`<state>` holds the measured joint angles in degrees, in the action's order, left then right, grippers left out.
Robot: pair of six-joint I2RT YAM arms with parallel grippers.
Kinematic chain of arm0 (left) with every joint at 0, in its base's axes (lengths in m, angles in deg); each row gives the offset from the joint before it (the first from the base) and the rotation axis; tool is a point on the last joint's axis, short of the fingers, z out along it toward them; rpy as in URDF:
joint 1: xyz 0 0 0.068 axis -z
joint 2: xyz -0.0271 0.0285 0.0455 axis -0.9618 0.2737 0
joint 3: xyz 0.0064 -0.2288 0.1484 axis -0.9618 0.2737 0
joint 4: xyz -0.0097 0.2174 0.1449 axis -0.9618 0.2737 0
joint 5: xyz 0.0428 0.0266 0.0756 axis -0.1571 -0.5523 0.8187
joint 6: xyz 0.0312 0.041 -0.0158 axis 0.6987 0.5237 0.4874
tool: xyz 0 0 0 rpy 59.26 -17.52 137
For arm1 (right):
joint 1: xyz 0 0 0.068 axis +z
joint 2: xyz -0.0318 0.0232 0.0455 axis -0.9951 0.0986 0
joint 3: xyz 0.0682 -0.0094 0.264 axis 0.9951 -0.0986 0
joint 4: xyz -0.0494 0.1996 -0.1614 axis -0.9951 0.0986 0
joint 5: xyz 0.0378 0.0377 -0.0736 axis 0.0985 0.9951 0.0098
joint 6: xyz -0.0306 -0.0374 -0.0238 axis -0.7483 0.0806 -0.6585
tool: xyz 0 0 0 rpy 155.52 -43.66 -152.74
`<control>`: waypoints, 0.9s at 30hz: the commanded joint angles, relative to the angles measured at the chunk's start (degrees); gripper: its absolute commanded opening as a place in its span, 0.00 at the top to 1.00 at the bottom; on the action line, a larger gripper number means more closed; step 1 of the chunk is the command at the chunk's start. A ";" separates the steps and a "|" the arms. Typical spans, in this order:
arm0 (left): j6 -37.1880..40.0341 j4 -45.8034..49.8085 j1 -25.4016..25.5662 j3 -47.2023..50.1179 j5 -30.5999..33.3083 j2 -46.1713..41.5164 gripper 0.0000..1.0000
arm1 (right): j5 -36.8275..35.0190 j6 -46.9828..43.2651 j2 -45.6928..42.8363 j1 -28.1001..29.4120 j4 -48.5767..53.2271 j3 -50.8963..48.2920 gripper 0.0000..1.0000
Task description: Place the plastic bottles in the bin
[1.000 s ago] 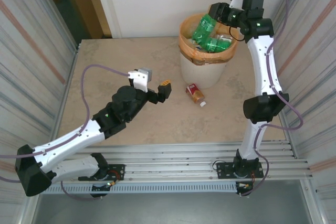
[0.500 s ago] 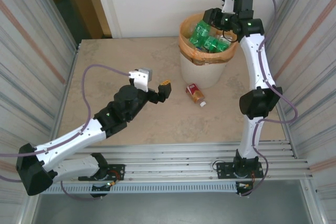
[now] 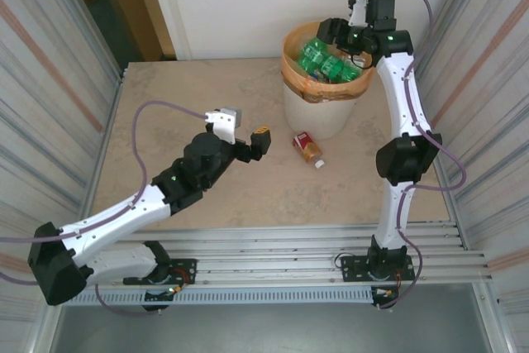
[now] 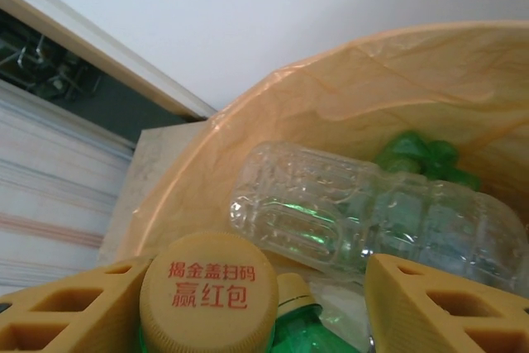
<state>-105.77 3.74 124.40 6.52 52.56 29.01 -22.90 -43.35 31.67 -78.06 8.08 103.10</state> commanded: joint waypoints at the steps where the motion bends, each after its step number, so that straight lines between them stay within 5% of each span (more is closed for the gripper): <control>1: -1.25 -0.20 -0.54 -0.05 -0.16 0.30 0.01 | -1.09 -2.98 -2.52 -0.35 2.86 1.91 0.37; 13: -1.62 0.34 -1.14 -0.04 -0.59 0.25 0.01 | -6.39 -7.34 -6.22 2.94 7.59 0.68 0.39; 22: -2.34 0.15 -1.24 0.21 -1.10 0.15 0.01 | -6.34 -7.58 -5.31 7.14 5.10 -1.25 0.63; 27: -2.95 -0.09 -1.24 0.61 -1.17 -0.15 0.01 | -8.47 -7.31 -3.00 6.84 2.20 -1.08 0.64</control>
<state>-107.71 4.55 123.57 6.54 51.84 29.71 -29.83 -50.19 27.19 -71.02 12.78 102.45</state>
